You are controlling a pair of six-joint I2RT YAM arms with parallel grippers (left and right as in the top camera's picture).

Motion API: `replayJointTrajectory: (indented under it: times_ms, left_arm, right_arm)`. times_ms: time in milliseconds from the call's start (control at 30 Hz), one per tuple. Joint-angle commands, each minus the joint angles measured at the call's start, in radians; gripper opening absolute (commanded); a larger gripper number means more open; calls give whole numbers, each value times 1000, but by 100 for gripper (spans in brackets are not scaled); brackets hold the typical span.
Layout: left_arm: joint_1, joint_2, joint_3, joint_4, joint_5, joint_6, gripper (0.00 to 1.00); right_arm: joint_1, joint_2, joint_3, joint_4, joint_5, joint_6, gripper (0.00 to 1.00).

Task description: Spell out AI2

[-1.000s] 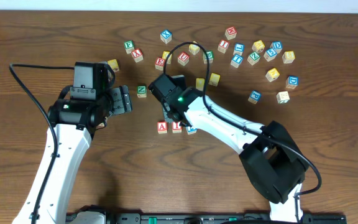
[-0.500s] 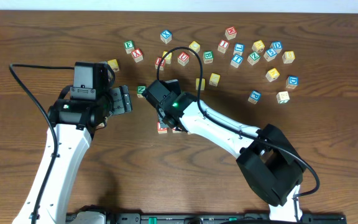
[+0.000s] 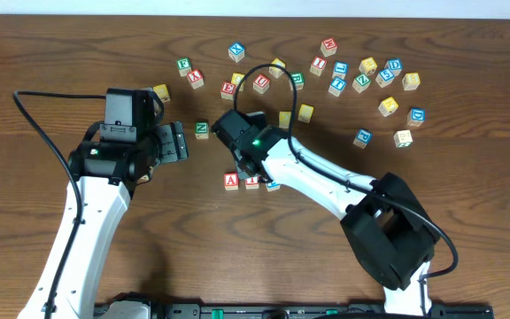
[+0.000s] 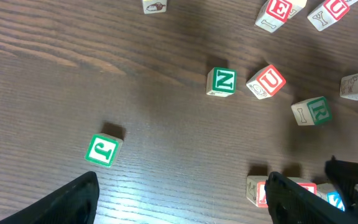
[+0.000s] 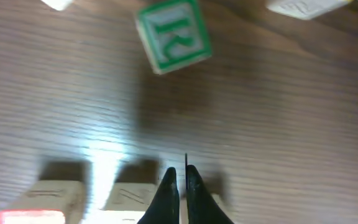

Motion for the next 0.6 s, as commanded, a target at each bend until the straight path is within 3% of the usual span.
replayJointTrajectory:
  times_ms: [0,567]
  left_arm:
    - [5,4,16,-3,-12,13,84]
    - [5,4,16,-3,-12,13,84]
  right_arm:
    - [-8,-39,-6,-36,27,6,1]
    - [-5,-117,-6,-138,42,16,1]
